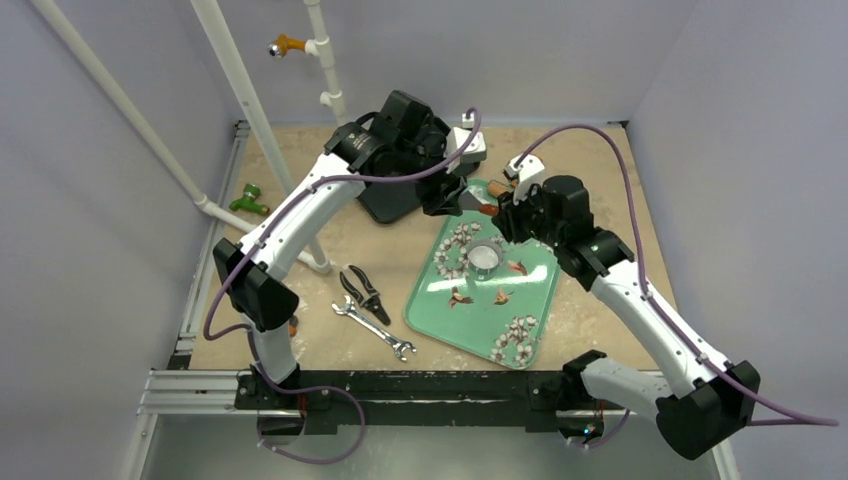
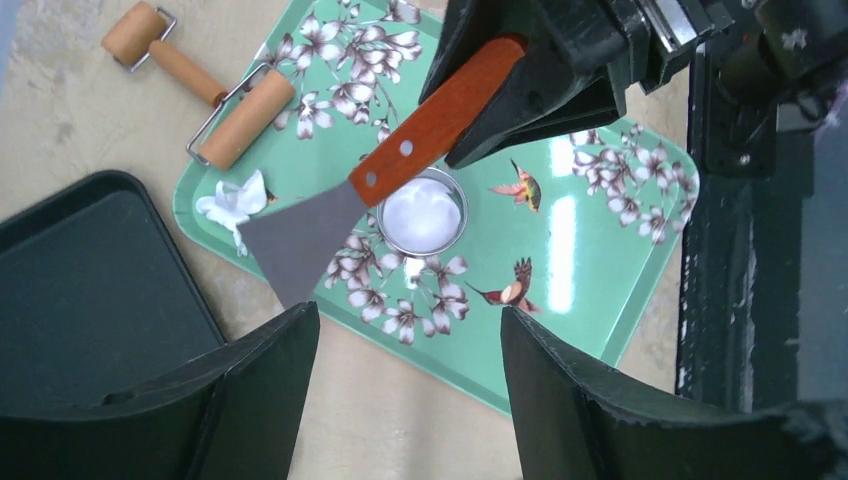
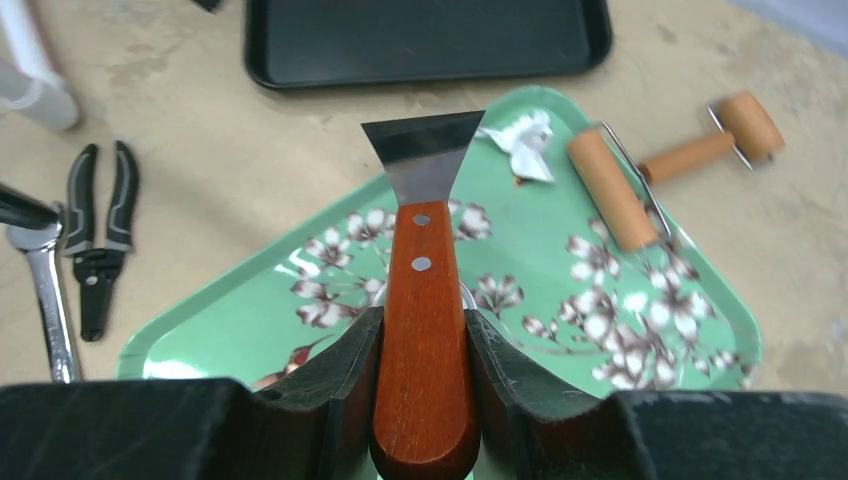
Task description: Roll out the dumpling wrappers from the dough
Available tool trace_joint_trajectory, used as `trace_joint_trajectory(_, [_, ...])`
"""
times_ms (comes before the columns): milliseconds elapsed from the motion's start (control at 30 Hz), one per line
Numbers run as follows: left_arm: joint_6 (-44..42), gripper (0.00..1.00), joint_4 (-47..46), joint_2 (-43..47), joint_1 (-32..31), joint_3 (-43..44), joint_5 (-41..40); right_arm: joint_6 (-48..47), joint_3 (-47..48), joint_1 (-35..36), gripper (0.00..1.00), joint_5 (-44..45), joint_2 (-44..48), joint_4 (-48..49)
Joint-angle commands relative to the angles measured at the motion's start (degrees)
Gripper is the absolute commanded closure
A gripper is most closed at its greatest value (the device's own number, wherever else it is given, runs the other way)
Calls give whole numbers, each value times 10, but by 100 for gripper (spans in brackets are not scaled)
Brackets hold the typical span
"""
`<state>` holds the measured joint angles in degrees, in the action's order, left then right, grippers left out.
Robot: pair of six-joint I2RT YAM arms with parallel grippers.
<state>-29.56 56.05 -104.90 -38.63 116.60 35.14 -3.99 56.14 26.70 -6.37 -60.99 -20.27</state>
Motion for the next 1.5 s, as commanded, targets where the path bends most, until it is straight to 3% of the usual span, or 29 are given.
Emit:
trace_joint_trajectory(0, [162, 35, -44, -11, 5, 1, -18, 84, 22, -20, 100, 72, 33, -36])
trace_joint_trajectory(100, [196, 38, -32, -10, 7, -7, -4, 114, 26, -25, 100, 106, 46, -72])
trace_joint_trajectory(267, [74, 39, -31, 10, 5, -81, 78, 163, 37, -41, 100, 148, 69, -135])
trace_joint_trajectory(367, [89, 39, -55, -12, 2, -99, 32, 175, 30, -54, 100, 173, 78, -147])
trace_joint_trajectory(533, [247, 39, -121, -92, -24, -60, -119, 171, 24, -76, 100, 191, 82, -145])
trace_joint_trajectory(767, [250, 39, -201, -153, -74, -79, -213, 152, 30, -97, 100, 200, 74, -159])
trace_joint_trajectory(1000, [211, 42, -179, -230, -91, -24, -230, 146, 28, -104, 100, 186, 69, -159])
trace_joint_trajectory(1167, [184, 44, -189, -252, -101, -12, -295, 146, 23, -107, 100, 181, 75, -159])
trace_joint_trajectory(1467, [197, 72, -174, -275, -101, -17, -285, 147, 5, -109, 100, 175, 93, -155])
